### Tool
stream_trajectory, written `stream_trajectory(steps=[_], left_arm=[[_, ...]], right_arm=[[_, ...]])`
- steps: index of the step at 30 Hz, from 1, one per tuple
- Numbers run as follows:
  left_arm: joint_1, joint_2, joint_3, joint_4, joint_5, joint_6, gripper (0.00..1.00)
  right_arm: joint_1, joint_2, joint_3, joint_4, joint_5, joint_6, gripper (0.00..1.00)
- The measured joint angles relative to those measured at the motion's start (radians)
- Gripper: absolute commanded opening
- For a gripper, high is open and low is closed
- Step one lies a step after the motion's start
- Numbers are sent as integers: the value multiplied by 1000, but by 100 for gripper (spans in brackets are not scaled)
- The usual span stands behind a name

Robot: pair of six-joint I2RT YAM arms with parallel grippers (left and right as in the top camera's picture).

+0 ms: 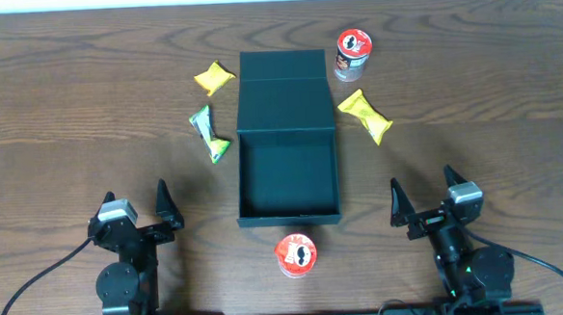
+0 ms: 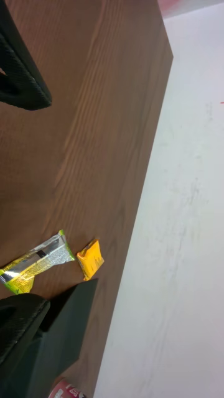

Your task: Pack container

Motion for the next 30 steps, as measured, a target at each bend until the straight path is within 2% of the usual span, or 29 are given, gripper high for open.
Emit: stream_trajectory(steps=[25, 28, 30], left_arm=[[0, 0, 0, 6, 0, 0, 95], [0, 0, -2, 34, -51, 11, 95], [0, 0, -9, 119, -98, 11, 95]], right_arm=[[0, 0, 0, 1, 0, 0, 99], [0, 0, 0, 23, 3, 3, 99], [0, 0, 0, 50, 8, 25, 99]])
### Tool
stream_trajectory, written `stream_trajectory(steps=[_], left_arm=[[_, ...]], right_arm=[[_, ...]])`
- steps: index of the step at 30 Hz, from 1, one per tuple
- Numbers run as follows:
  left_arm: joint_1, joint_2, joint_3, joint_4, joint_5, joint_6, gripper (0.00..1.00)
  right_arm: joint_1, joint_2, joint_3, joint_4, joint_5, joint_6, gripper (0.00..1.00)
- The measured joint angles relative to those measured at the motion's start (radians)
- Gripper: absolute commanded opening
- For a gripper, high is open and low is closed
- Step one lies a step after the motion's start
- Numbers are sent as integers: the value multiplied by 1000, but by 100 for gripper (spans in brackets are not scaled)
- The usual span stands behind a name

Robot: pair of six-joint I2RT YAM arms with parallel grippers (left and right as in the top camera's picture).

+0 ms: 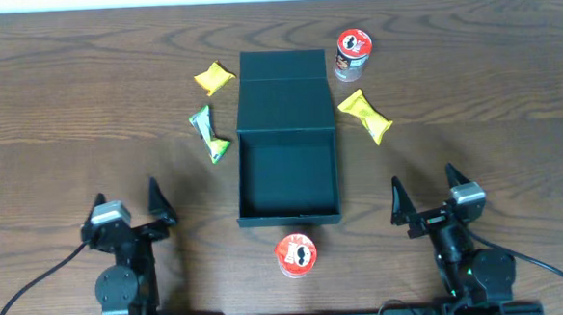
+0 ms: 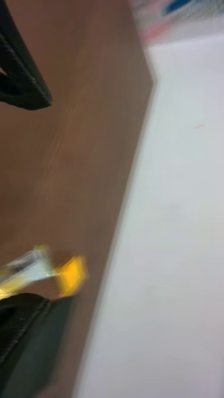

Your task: Pack container

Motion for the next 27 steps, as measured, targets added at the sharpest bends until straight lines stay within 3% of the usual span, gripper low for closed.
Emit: stream_trajectory(steps=[3, 9, 15, 20, 22, 27], left_arm=[[0, 0, 16, 46, -32, -16, 95], [0, 92, 261, -103, -68, -38, 95], [0, 426, 724, -259, -60, 6, 95], [0, 709, 1104, -581, -20, 32, 95], [0, 789, 1218, -719, 29, 41, 95], [0, 921, 1358, -869, 261, 40, 95]], right_arm=[[0, 1, 2, 10, 31, 48, 99], [0, 103, 144, -37, 132, 92, 99], [-1, 473, 667, -290, 235, 118, 99], [-1, 805, 1103, -663, 291, 183, 99], [-1, 896, 1215, -719, 275, 197, 99], [-1, 1004, 1326, -775, 169, 243, 99]])
